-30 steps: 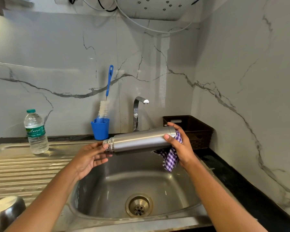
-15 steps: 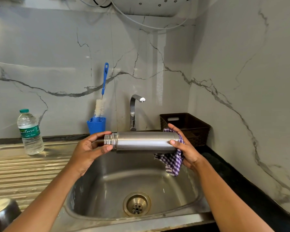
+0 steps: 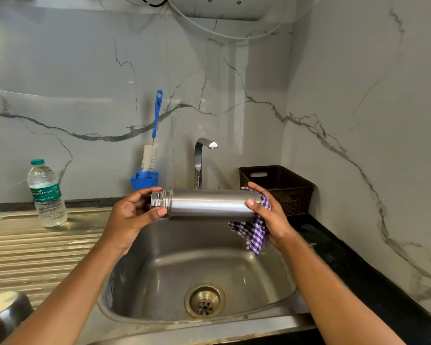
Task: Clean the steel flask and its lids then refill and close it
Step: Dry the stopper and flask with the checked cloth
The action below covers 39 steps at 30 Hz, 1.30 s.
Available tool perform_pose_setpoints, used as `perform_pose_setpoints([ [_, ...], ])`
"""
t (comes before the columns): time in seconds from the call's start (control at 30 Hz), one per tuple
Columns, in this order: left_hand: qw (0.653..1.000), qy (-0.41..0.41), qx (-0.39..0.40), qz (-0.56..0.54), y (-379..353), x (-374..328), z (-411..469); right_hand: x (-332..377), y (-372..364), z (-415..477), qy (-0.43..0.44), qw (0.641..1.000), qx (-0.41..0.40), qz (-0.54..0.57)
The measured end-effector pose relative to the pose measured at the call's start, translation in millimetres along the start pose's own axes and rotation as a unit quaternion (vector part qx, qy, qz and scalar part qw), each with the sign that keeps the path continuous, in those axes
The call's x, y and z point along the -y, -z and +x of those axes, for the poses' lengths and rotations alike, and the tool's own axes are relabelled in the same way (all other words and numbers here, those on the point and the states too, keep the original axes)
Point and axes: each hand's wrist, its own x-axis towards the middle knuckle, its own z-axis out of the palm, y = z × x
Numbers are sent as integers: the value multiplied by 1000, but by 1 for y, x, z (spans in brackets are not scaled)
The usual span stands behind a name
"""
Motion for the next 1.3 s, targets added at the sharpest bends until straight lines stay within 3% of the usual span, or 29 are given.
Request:
perform_pose_setpoints([
  [0.13, 998, -33, 2, 57, -3, -3, -1, 10, -5, 0, 128, 967, -133, -177],
  [0.27, 992, -57, 2, 112, -11, -3, -4, 13, -46, -14, 171, 910, 22, -377],
  [0.37, 990, -69, -1, 120, -14, -3, -5, -11, -77, -19, 304, 781, 125, -532],
  [0.43, 990, -69, -12, 120, -13, -2, -5, -27, -83, -15, 369, 709, 142, -583],
  [0.6, 995, -36, -53, 75, -20, 2, -5, -34, -67, -5, 401, 605, 122, -677],
  [0.93, 993, 37, -105, 27, -31, 1, -5, -39, -71, -6, 404, 590, 124, -688],
  [1.13, 991, 63, -111, 38, -34, 1, -6, -36, -53, 2, 300, 673, 133, -663],
  [1.3, 983, 110, -143, 20, -41, 7, -7, -46, -72, -7, 347, 643, 151, -666],
])
